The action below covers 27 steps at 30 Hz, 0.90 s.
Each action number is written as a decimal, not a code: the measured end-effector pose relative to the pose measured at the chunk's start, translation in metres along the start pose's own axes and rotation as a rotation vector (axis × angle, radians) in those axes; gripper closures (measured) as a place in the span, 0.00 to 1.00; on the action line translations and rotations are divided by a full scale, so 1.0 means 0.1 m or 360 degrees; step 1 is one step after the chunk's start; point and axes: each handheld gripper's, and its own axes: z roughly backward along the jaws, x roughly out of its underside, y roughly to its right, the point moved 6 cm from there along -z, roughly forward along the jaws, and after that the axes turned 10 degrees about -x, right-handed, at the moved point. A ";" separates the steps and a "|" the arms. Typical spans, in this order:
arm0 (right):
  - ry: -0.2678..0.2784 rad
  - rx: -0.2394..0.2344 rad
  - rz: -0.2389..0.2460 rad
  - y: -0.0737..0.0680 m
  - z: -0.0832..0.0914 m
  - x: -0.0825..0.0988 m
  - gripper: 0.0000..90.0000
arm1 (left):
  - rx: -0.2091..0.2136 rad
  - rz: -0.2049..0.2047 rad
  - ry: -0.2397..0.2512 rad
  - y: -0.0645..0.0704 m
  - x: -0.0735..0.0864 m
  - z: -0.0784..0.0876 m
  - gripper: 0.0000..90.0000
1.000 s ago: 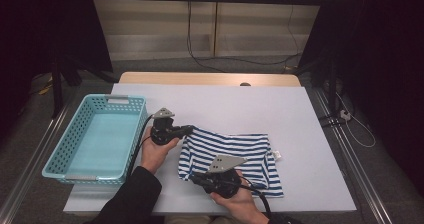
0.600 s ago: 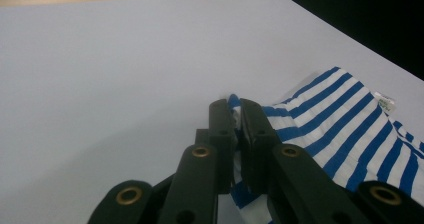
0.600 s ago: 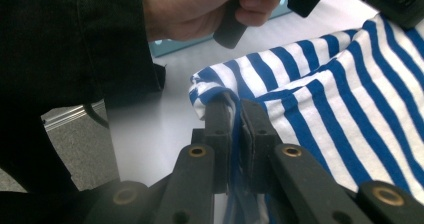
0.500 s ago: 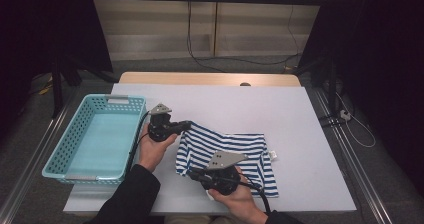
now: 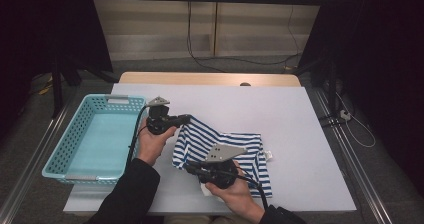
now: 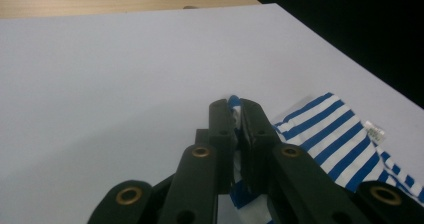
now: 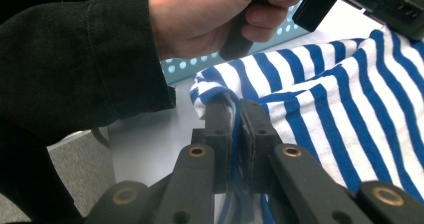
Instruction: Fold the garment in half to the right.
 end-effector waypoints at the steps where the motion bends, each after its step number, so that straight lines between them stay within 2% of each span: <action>1: 0.0008 -0.0005 -0.0001 0.00 0.00 -0.01 0.93 | -0.0005 -0.0020 -0.0009 0.00 -0.01 0.01 0.95; 3: 0.0023 -0.0015 -0.0006 -0.01 -0.01 -0.04 0.93 | 0.0002 0.0008 0.0002 0.03 -0.04 0.01 0.95; 4: 0.0023 -0.0011 0.0007 0.00 -0.01 -0.06 0.93 | -0.0009 -0.0014 0.0013 0.02 -0.05 0.00 0.95; 5: 0.0026 -0.0011 0.0004 -0.01 -0.01 -0.07 0.93 | -0.0010 -0.0004 0.0018 0.02 -0.05 0.00 0.95; 7: 0.0039 -0.0014 0.0014 -0.01 -0.01 -0.10 0.93 | -0.0020 0.0016 -0.0014 0.01 -0.02 -0.02 0.95; 8: 0.0040 -0.0011 0.0014 0.00 -0.01 -0.11 0.93 | -0.0031 0.0008 -0.0005 -0.01 -0.02 -0.03 0.95; 9: 0.0043 -0.0009 0.0005 0.00 -0.02 -0.12 0.93 | -0.0019 0.0026 -0.0018 -0.01 -0.01 -0.03 0.95; 11: 0.0040 -0.0006 0.0007 0.02 -0.03 -0.13 0.93 | -0.0034 -0.0003 -0.0011 -0.03 -0.03 -0.03 0.95; 15: 0.0051 -0.0004 0.0018 0.02 -0.05 -0.17 0.93 | -0.0071 0.0031 0.0035 -0.04 -0.08 -0.01 0.95; 17: 0.0060 -0.0006 0.0023 0.02 -0.06 -0.21 0.93 | -0.0081 0.0055 0.0014 -0.06 -0.09 -0.01 0.95; 18: 0.0058 -0.0002 0.0029 0.03 -0.07 -0.22 0.93 | -0.0098 0.0030 0.0008 -0.08 -0.09 0.00 0.95; 19: 0.0064 -0.0001 0.0031 0.03 -0.07 -0.23 0.93 | -0.0105 0.0054 0.0031 -0.09 -0.11 0.00 0.95; 20: 0.0067 -0.0003 0.0025 0.04 -0.08 -0.24 0.93 | -0.0108 0.0055 0.0040 -0.10 -0.12 0.01 0.95; 21: 0.0068 -0.0004 0.0028 0.04 -0.09 -0.25 0.93 | -0.0104 0.0069 0.0017 -0.10 -0.12 0.03 0.95; 22: 0.0062 -0.0003 0.0030 0.04 -0.09 -0.26 0.93 | -0.0133 0.0044 0.0033 -0.12 -0.14 0.05 0.95; 27: 0.0067 -0.0020 0.0065 0.00 -0.11 -0.34 0.93 | -0.0123 0.0050 0.0056 -0.11 -0.23 0.16 0.95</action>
